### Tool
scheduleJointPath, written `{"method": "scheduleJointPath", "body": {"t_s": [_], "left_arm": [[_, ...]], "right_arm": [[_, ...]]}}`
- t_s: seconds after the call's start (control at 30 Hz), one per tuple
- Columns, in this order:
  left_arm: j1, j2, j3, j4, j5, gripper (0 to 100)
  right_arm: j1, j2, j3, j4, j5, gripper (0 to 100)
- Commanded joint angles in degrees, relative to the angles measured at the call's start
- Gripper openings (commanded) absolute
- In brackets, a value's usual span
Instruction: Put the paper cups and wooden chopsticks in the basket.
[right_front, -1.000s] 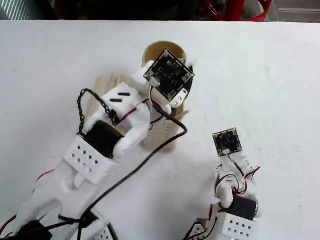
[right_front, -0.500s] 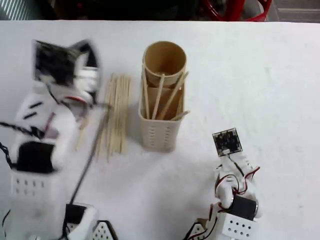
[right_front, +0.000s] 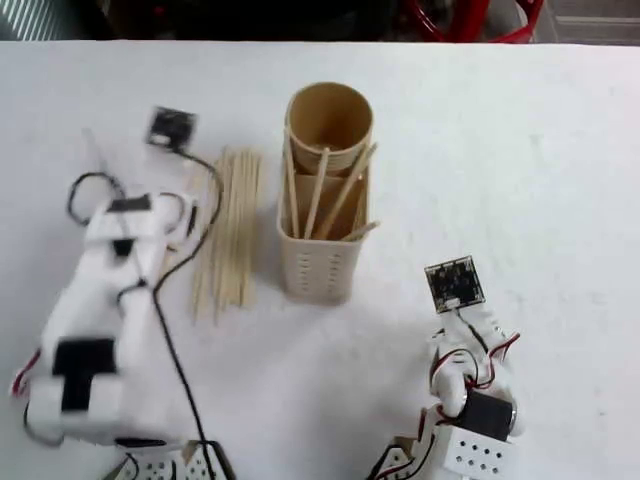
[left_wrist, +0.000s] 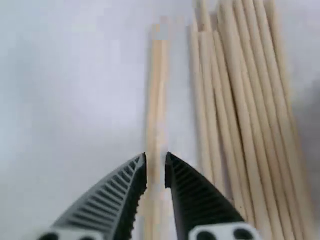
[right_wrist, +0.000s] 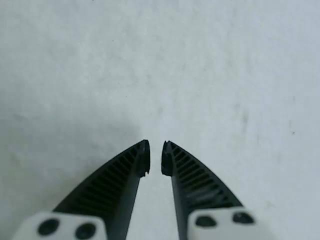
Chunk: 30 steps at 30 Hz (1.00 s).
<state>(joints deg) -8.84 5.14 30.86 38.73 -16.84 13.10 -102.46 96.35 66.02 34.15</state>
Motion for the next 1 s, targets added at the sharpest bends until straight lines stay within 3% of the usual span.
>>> {"method": "scheduleJointPath", "body": {"t_s": [0.0,0.5,0.73,0.97], "left_arm": [[3.38,6.11,-10.81,8.97,-1.41,8],[3.38,11.03,-15.12,12.04,0.62,8],[3.3,9.71,-20.84,18.99,0.62,3],[3.65,12.0,-21.1,19.87,1.85,2]], "right_arm": [[0.22,-0.31,0.53,0.22,0.26,5.7],[0.22,-0.31,0.53,0.22,0.26,5.7],[0.22,-0.31,0.53,0.22,0.26,5.7],[0.22,-0.31,0.53,0.22,0.26,5.7]]}}
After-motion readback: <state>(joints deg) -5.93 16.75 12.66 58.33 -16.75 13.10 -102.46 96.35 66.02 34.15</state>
